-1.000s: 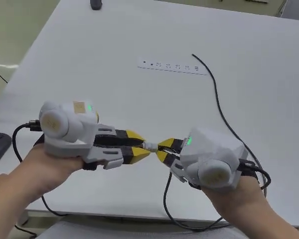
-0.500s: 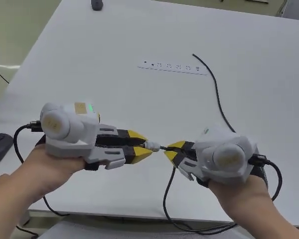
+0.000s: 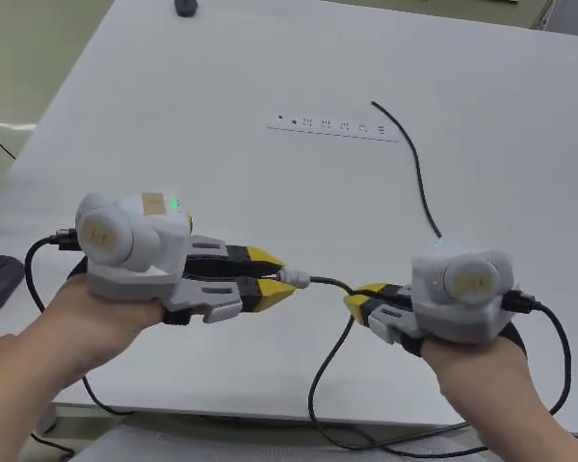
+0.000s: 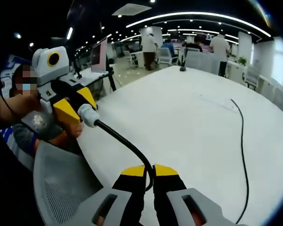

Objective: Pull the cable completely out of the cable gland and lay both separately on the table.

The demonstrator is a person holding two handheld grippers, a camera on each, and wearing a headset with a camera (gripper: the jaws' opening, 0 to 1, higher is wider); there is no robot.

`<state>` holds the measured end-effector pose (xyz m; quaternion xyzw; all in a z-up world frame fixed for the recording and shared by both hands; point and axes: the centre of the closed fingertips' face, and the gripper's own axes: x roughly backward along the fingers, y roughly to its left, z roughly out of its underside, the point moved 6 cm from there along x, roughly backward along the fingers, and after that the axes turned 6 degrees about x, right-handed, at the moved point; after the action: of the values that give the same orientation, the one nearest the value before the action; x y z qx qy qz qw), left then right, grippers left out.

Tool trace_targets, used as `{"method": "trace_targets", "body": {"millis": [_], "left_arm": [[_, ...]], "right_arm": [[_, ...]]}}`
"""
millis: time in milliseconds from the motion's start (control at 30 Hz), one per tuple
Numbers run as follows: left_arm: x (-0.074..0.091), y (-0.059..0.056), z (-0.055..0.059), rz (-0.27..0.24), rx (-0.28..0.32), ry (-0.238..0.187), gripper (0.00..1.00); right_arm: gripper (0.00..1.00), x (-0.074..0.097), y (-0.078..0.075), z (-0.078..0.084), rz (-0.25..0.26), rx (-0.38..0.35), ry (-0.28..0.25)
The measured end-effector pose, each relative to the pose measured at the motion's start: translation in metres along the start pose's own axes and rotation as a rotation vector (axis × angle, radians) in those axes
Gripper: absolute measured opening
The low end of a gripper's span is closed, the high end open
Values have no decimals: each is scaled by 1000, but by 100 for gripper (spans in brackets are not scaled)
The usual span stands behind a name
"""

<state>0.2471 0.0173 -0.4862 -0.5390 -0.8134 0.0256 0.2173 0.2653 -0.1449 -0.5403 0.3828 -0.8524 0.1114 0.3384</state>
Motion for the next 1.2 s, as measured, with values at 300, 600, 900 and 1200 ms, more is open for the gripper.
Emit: {"method": "trace_targets", "body": {"millis": [300, 600, 900, 1200], "left_arm": [[-2, 0, 1, 8, -3, 7, 15], [-3, -1, 1, 10, -3, 5, 15], [-3, 0, -3, 7, 14, -17, 15], [-5, -1, -2, 12, 13, -3, 15]], "right_arm": [[0, -4, -16, 19, 27, -201, 41], [0, -3, -22, 30, 23, -329, 42], [0, 2, -16, 26, -6, -229, -13], [18, 15, 1, -6, 18, 133, -57]]}}
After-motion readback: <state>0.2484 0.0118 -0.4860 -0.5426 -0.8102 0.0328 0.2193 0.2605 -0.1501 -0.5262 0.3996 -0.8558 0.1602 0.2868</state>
